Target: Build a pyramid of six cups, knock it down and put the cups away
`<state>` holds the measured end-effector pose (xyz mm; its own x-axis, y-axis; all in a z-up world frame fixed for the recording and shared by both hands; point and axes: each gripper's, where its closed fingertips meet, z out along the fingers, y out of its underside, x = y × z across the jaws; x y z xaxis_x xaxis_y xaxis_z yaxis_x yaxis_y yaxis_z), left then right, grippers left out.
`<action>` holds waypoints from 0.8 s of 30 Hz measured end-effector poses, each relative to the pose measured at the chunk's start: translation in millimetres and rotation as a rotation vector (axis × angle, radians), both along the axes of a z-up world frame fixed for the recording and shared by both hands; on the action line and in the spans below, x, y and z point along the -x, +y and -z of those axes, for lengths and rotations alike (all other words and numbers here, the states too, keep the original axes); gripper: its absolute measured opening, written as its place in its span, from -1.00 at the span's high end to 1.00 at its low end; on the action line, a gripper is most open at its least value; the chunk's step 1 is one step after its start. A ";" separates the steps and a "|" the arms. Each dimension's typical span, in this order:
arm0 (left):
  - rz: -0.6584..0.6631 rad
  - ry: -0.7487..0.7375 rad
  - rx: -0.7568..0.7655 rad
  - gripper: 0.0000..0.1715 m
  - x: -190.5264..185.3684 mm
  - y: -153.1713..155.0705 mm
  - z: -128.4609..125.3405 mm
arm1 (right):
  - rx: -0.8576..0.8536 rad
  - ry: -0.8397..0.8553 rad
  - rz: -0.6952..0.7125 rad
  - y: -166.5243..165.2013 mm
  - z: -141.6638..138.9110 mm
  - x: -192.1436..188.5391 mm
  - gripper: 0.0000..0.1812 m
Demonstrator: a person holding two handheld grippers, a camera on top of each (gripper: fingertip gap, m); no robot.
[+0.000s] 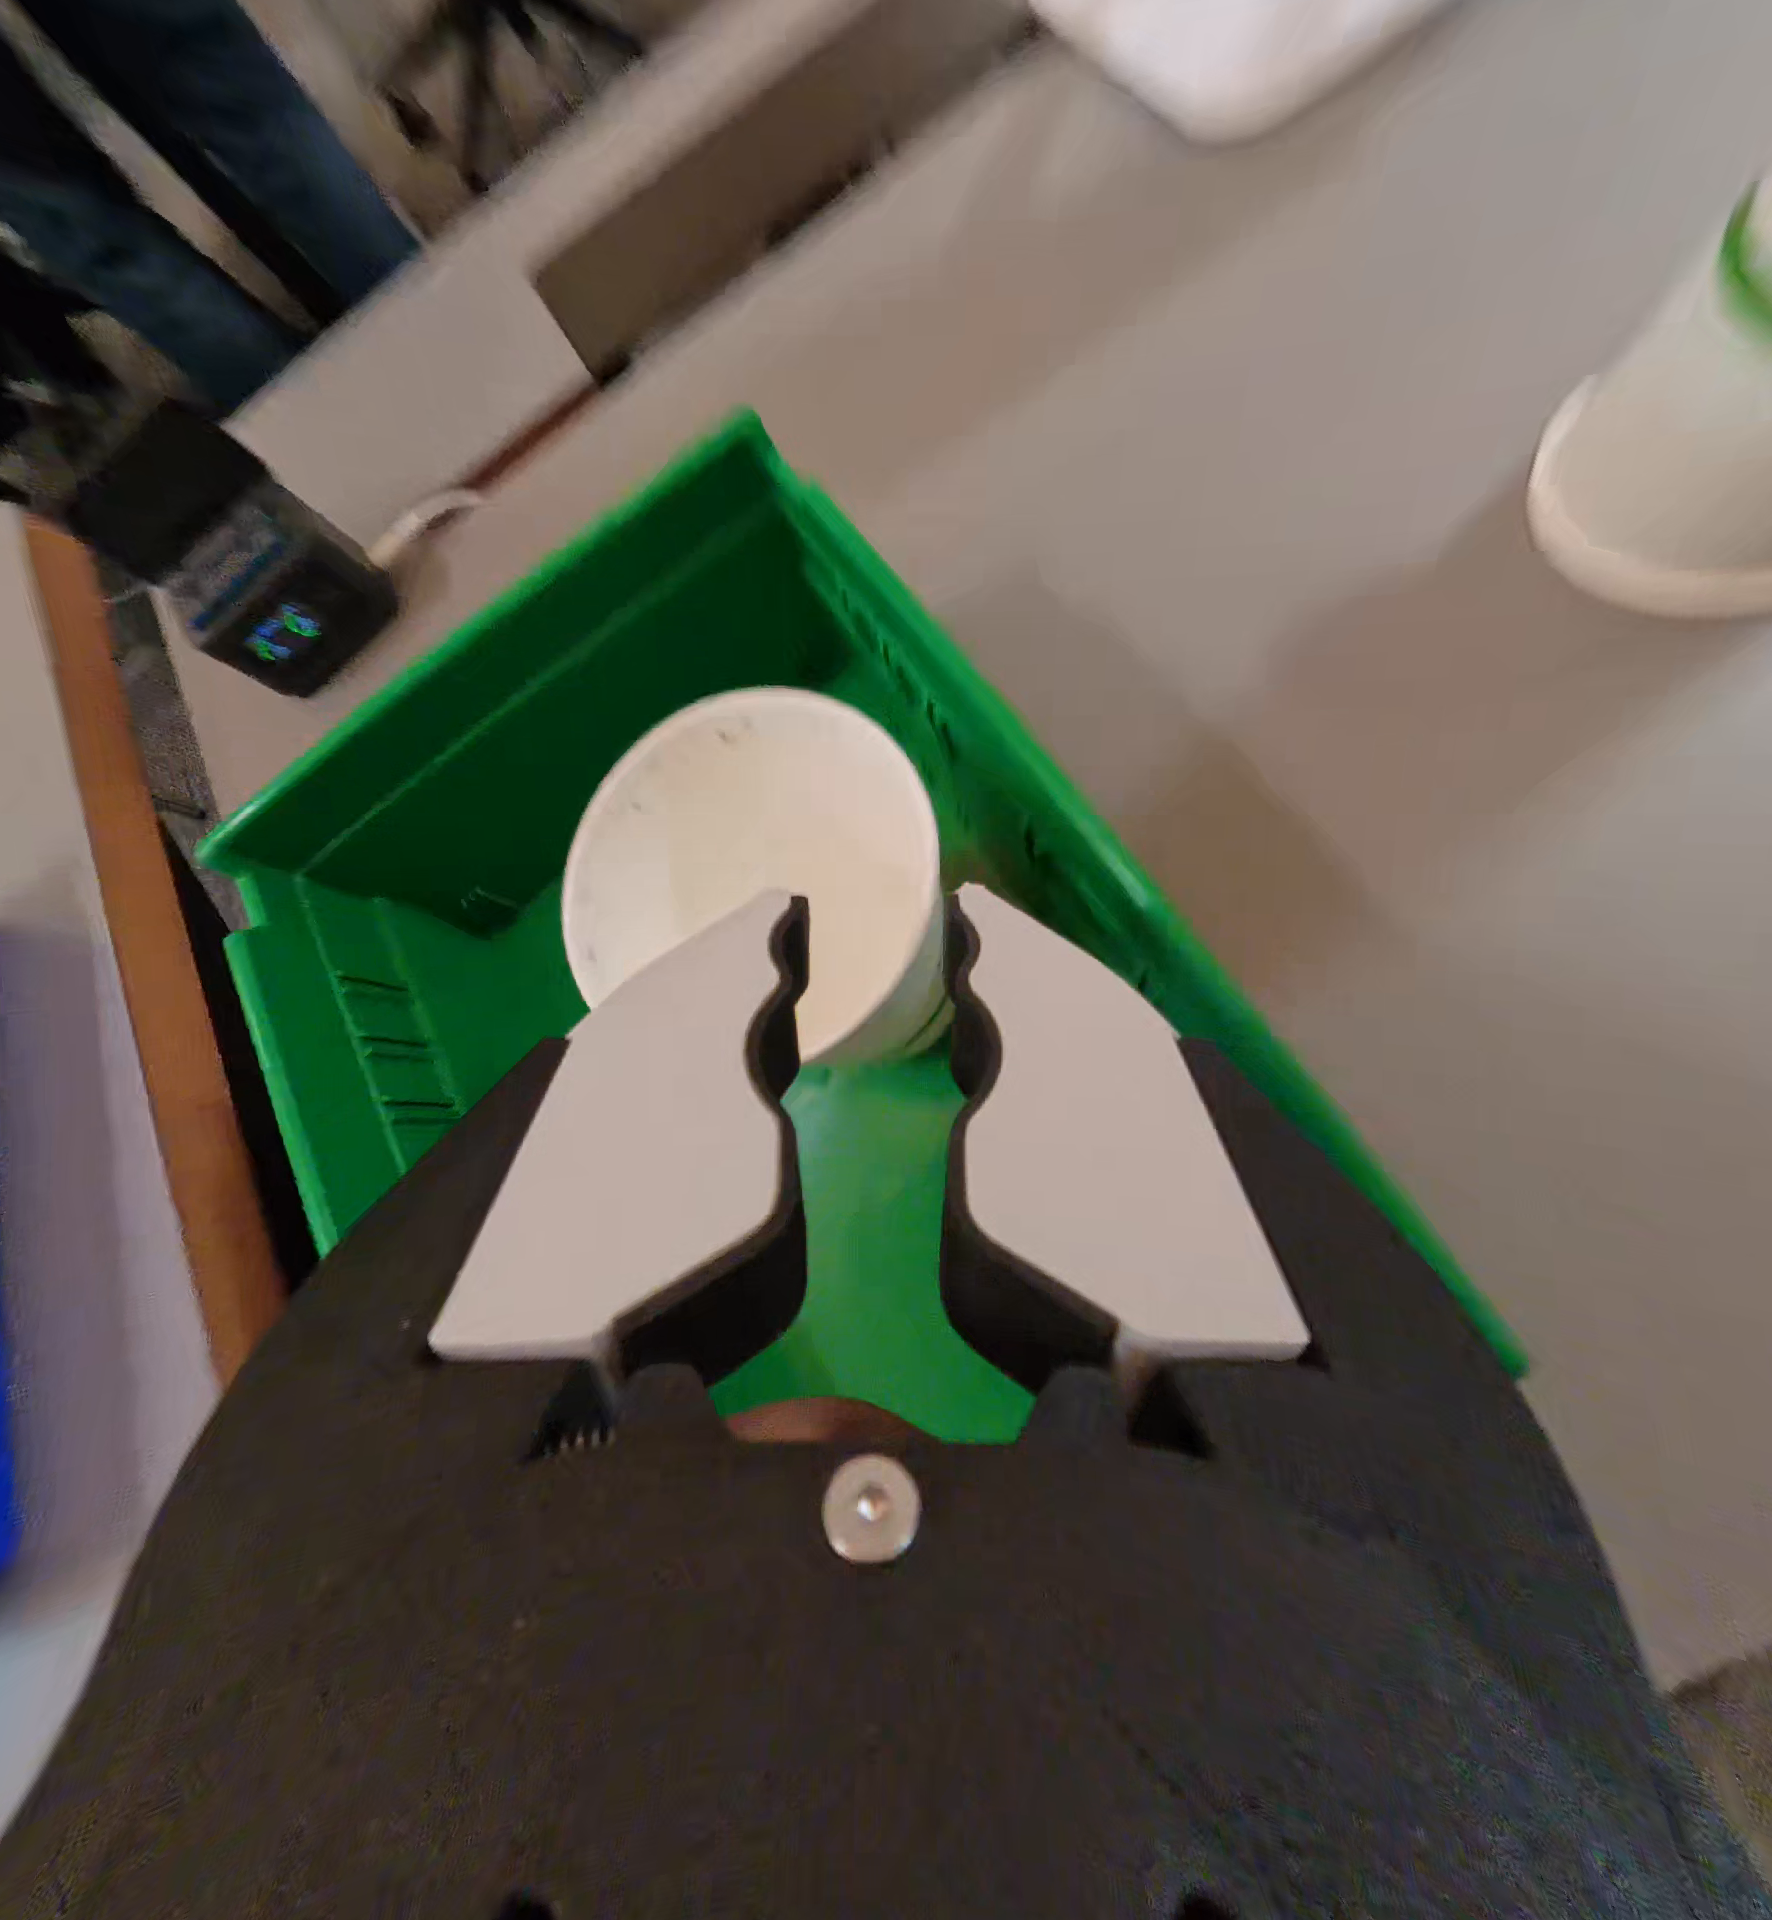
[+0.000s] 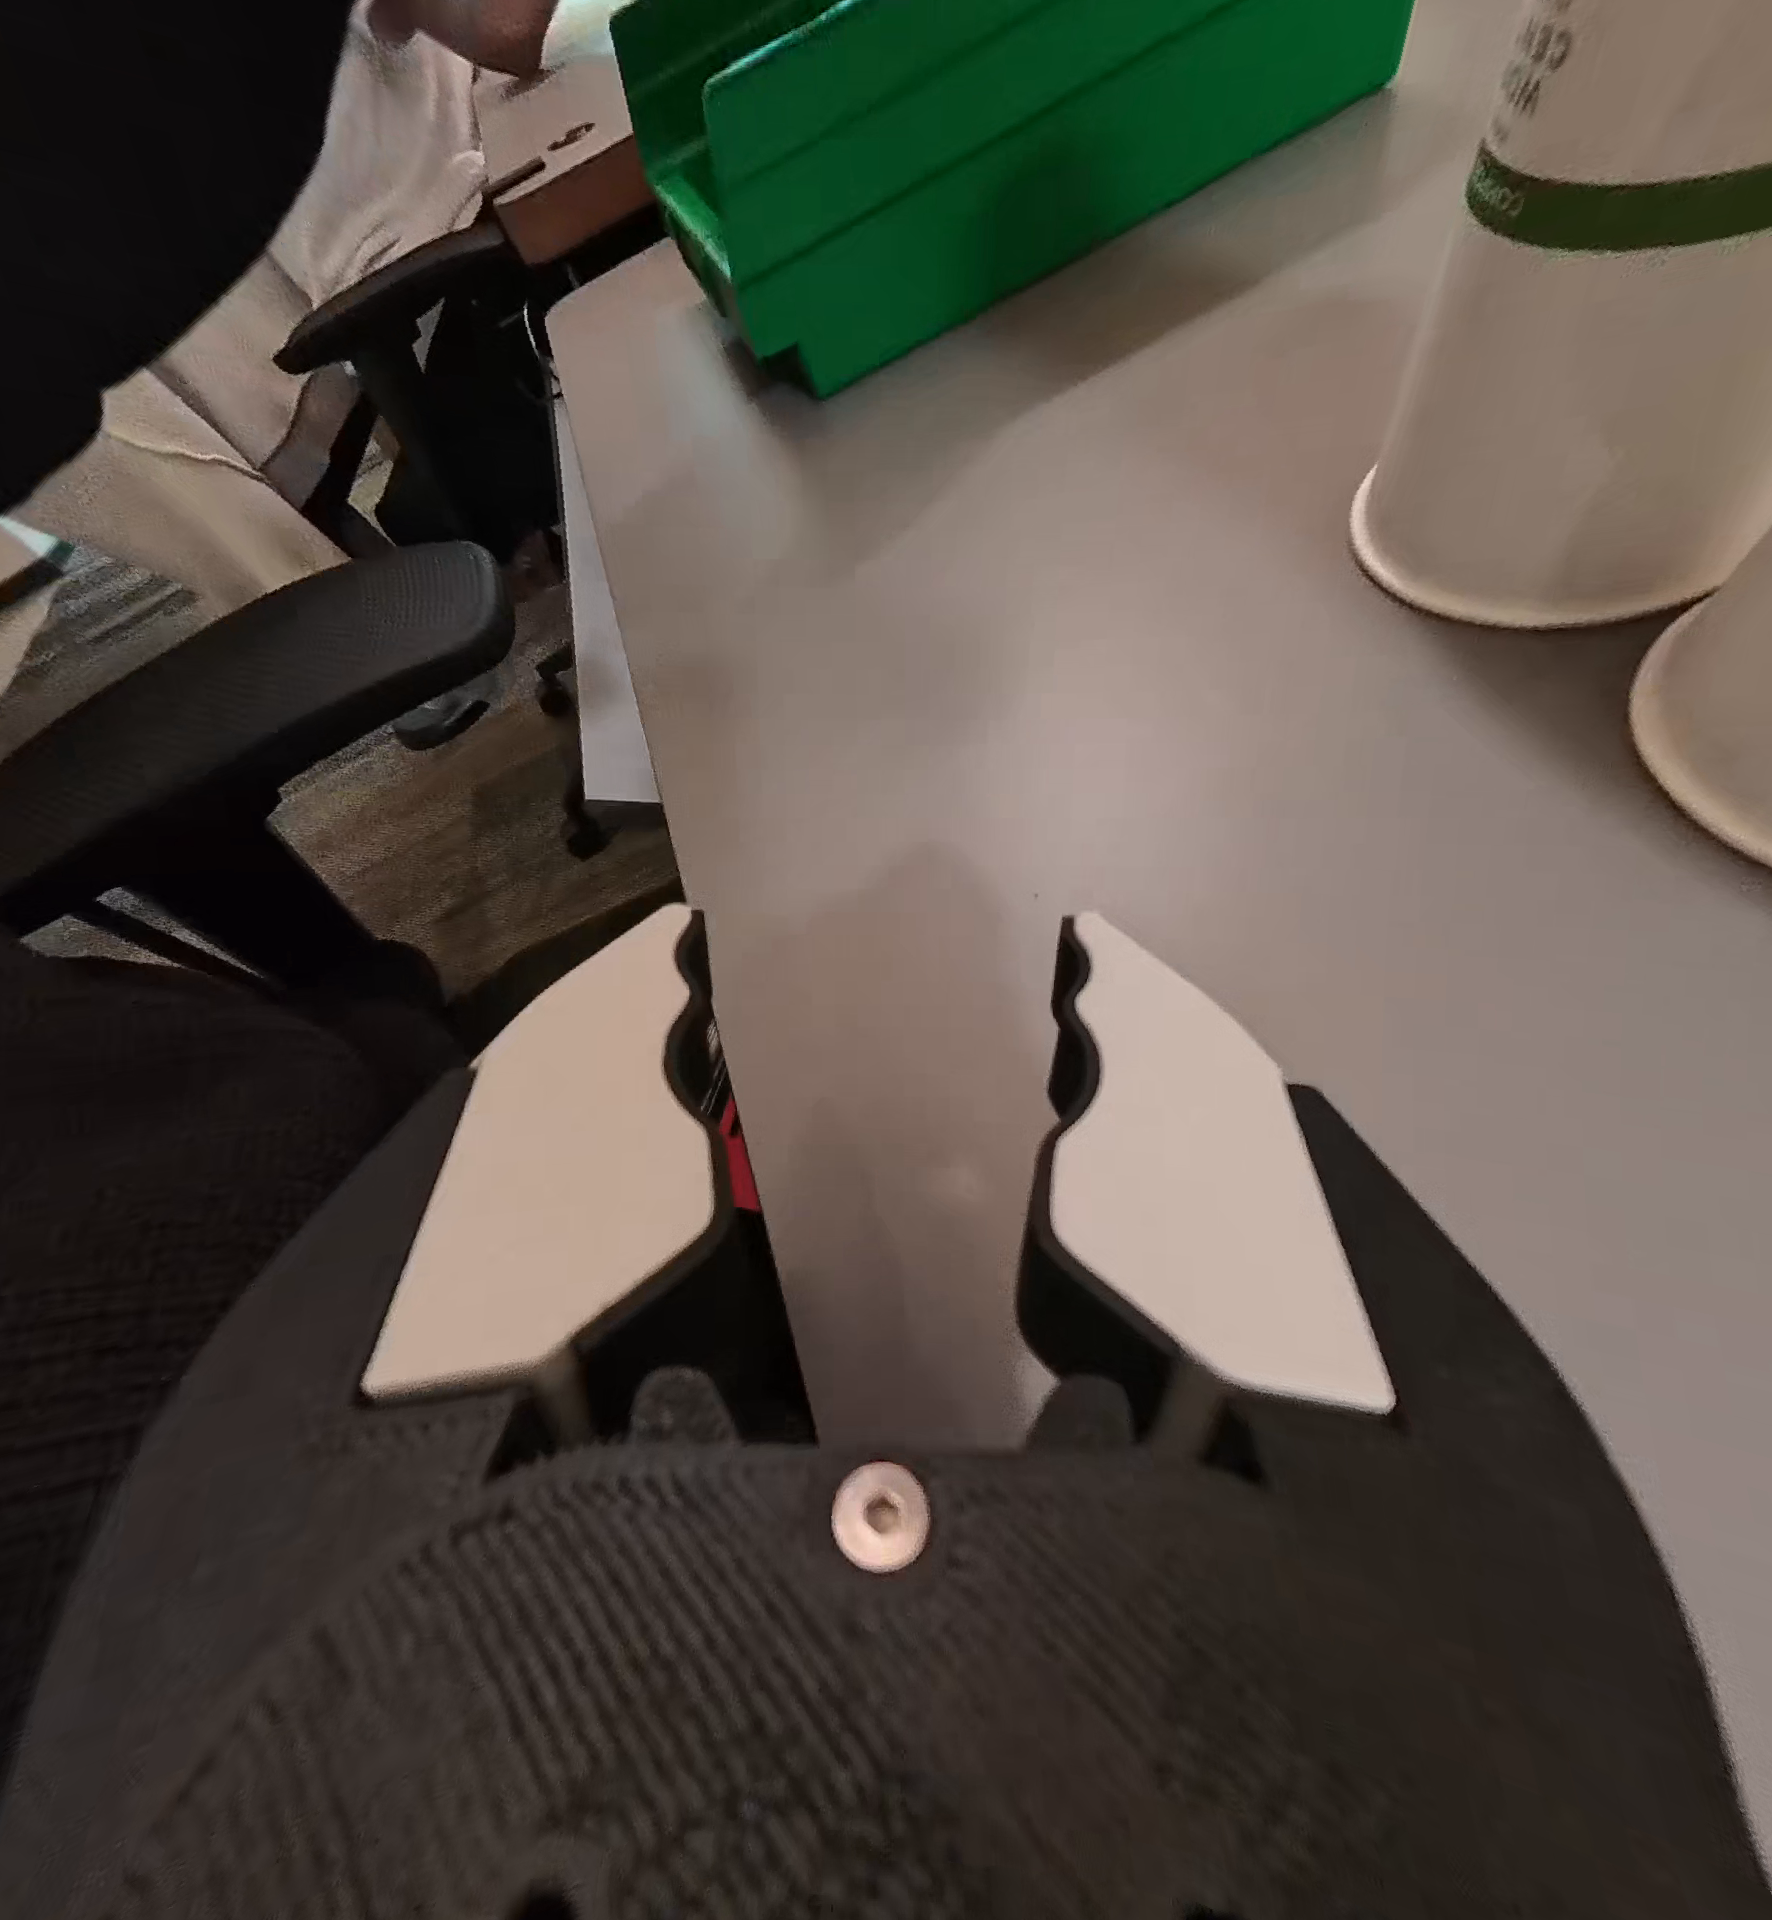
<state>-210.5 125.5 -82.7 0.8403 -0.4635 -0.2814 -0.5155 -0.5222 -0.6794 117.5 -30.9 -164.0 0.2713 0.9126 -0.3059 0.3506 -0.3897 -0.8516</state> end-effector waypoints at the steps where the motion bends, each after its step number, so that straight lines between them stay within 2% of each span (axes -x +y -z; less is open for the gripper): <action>1: 0.043 0.068 0.057 0.72 2.5 -1.1 11.0 | 0.004 -0.002 0.001 0.4 1.4 0.4 0.29; 3: 0.082 0.193 0.136 0.72 9.4 -1.3 30.5 | 0.013 -0.003 0.000 1.3 2.5 1.1 0.31; 5: 0.059 0.308 0.179 0.77 20.1 3.3 47.9 | 0.029 0.001 0.003 2.9 3.3 0.9 0.33; 6: 0.057 0.347 0.122 0.82 19.8 11.0 45.0 | 0.041 0.005 0.004 3.4 3.5 0.8 0.35; 8: 0.049 0.381 0.158 0.94 17.7 10.4 50.7 | 0.070 0.017 0.008 5.1 3.5 0.5 0.36; 11: 0.008 0.461 0.085 0.95 20.5 14.6 45.5 | 0.096 0.042 0.011 7.0 0.3 0.0 0.37; 15: -0.063 0.532 -0.064 0.96 23.4 13.5 11.5 | 0.098 0.057 0.013 8.6 -3.7 -1.0 0.38; 19: -0.115 0.536 -0.240 0.97 11.8 3.7 -40.4 | 0.086 0.065 0.003 7.9 -8.3 1.0 0.39; 21: -0.139 0.483 -0.337 0.97 -2.0 -5.0 -68.1 | 0.070 0.069 0.000 8.4 -11.6 1.6 0.39; 24: -0.121 0.273 -0.479 0.97 -38.9 -25.5 -102.3 | 0.040 0.103 0.001 10.1 -21.0 2.4 0.39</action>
<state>-171.6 100.0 19.6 0.7470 -0.1352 -0.6510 -0.6611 -0.2549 -0.7057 115.2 -20.8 -143.0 0.2377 0.8988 -0.3684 0.2610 -0.4244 -0.8670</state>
